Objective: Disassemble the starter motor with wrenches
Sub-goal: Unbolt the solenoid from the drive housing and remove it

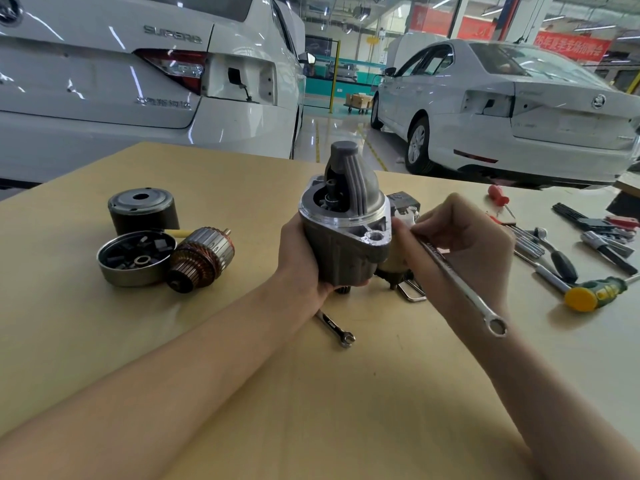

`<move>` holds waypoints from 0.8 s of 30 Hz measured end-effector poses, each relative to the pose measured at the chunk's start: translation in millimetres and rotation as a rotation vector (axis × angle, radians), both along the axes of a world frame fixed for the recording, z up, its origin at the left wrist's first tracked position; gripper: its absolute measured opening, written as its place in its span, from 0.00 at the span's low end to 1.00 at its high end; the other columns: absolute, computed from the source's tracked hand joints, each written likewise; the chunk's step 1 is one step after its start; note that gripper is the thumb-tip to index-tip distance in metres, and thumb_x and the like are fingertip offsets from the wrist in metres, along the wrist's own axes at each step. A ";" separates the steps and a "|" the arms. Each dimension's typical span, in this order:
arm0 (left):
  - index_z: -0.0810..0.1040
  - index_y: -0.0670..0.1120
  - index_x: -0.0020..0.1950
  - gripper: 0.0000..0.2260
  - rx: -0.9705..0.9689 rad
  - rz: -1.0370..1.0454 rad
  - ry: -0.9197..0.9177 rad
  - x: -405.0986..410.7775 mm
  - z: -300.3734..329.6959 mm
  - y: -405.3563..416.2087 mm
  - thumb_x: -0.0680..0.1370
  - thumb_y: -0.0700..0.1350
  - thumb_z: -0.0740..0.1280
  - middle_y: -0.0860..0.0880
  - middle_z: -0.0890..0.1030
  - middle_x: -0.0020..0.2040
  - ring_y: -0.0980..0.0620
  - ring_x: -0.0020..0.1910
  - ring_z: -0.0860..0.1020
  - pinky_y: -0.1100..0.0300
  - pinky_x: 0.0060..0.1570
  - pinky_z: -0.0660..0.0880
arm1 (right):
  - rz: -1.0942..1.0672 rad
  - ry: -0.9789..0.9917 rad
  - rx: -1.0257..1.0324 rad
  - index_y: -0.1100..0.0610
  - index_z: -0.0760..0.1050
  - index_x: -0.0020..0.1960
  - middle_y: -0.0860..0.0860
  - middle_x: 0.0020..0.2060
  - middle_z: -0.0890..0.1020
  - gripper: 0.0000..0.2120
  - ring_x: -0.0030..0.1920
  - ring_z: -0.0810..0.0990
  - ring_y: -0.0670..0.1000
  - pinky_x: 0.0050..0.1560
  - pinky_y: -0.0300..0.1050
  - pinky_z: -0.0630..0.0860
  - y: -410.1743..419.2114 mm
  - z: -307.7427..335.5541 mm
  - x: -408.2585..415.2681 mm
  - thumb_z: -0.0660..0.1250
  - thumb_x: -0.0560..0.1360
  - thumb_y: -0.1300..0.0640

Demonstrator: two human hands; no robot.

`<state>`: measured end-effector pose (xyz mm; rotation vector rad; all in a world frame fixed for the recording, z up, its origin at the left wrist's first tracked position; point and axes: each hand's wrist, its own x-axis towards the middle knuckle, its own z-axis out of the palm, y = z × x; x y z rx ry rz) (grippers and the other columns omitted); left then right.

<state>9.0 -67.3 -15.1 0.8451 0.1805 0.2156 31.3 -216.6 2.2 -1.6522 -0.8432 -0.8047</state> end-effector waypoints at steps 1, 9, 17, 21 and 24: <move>0.82 0.46 0.49 0.20 0.000 -0.001 -0.003 0.0 -0.1 0.0 0.80 0.53 0.53 0.46 0.86 0.41 0.49 0.35 0.84 0.57 0.30 0.79 | -0.024 -0.024 0.008 0.61 0.72 0.34 0.47 0.29 0.78 0.13 0.29 0.77 0.47 0.29 0.46 0.76 -0.2 -0.7 0.1 0.75 0.70 0.63; 0.82 0.45 0.48 0.20 -0.013 -0.023 -0.039 -1.0 0.5 -0.4 0.81 0.52 0.53 0.47 0.85 0.38 0.50 0.33 0.84 0.58 0.29 0.79 | -0.077 0.100 0.074 0.60 0.69 0.33 0.54 0.28 0.76 0.14 0.29 0.77 0.58 0.30 0.58 0.74 0.1 0.9 3.9 0.73 0.71 0.60; 0.82 0.46 0.53 0.19 -0.016 -0.007 0.006 -0.6 0.2 0.2 0.80 0.53 0.54 0.47 0.86 0.43 0.50 0.37 0.85 0.57 0.34 0.80 | -0.098 0.047 0.011 0.62 0.68 0.33 0.55 0.25 0.75 0.16 0.27 0.76 0.57 0.29 0.52 0.73 -0.1 2.8 5.4 0.73 0.71 0.61; 0.82 0.46 0.53 0.19 -0.016 -0.001 -0.003 -0.5 0.0 0.0 0.80 0.53 0.55 0.46 0.86 0.44 0.49 0.38 0.85 0.56 0.35 0.81 | -0.026 0.118 0.054 0.64 0.67 0.33 0.59 0.25 0.74 0.15 0.27 0.75 0.61 0.25 0.56 0.71 -1.0 2.7 5.3 0.72 0.71 0.65; 0.83 0.46 0.49 0.19 -0.019 -0.001 -0.009 -0.5 -0.6 0.4 0.80 0.53 0.54 0.47 0.86 0.41 0.50 0.36 0.85 0.55 0.33 0.81 | 0.059 0.194 0.073 0.64 0.67 0.33 0.59 0.26 0.75 0.13 0.28 0.77 0.62 0.24 0.58 0.73 -4.8 6.7 5.6 0.71 0.70 0.67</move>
